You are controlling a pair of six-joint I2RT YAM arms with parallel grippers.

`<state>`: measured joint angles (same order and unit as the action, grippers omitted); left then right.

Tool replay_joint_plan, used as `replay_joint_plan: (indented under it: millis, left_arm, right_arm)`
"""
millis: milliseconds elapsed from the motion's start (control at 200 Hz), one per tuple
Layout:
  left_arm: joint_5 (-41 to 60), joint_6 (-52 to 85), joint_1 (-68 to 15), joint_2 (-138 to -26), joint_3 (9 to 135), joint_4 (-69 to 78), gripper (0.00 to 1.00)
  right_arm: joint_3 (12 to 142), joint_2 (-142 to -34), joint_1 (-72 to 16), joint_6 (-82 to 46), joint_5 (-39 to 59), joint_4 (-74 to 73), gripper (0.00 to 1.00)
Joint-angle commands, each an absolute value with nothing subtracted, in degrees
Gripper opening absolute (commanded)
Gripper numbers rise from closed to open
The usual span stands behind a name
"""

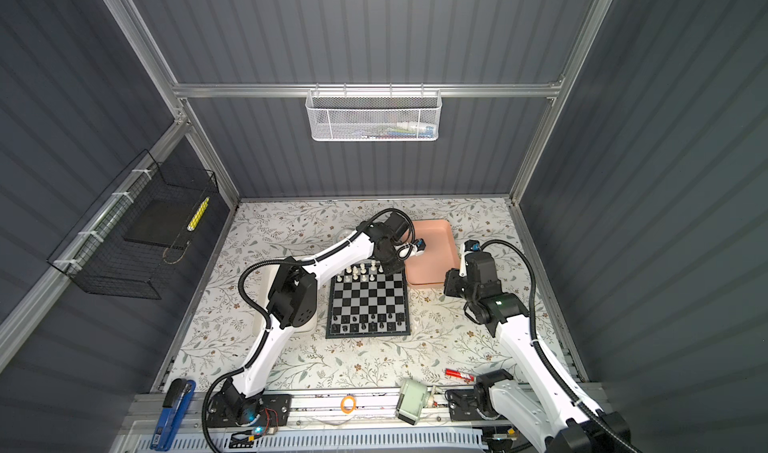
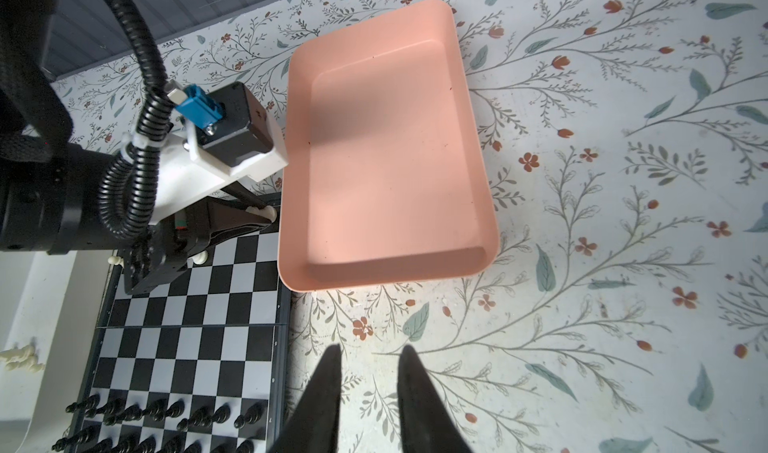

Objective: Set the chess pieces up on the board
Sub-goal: 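Lower the white pawn onto the far-row corner square and open the left gripper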

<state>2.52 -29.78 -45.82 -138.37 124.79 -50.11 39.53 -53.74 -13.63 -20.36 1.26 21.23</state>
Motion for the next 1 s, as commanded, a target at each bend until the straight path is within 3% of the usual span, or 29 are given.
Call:
replay_joint_plan:
  millis: [0, 400, 996]
  left_arm:
    - [2.3, -29.9, -46.3, -140.0, 125.7, -50.5, 0.21]
    - [2.4, -30.3, -46.3, -140.0, 125.6, -50.8, 0.16]
    - [2.1, -31.1, -46.3, -140.6, 125.7, -51.8, 0.21]
  right_arm:
    - [38.8, -54.0, -13.4, -19.9, 1.0, 21.5, 0.27]
    - [38.8, -54.0, -13.4, -19.9, 1.0, 21.6, 0.27]
    - [38.6, -54.1, -13.4, -20.0, 1.1, 21.3, 0.27]
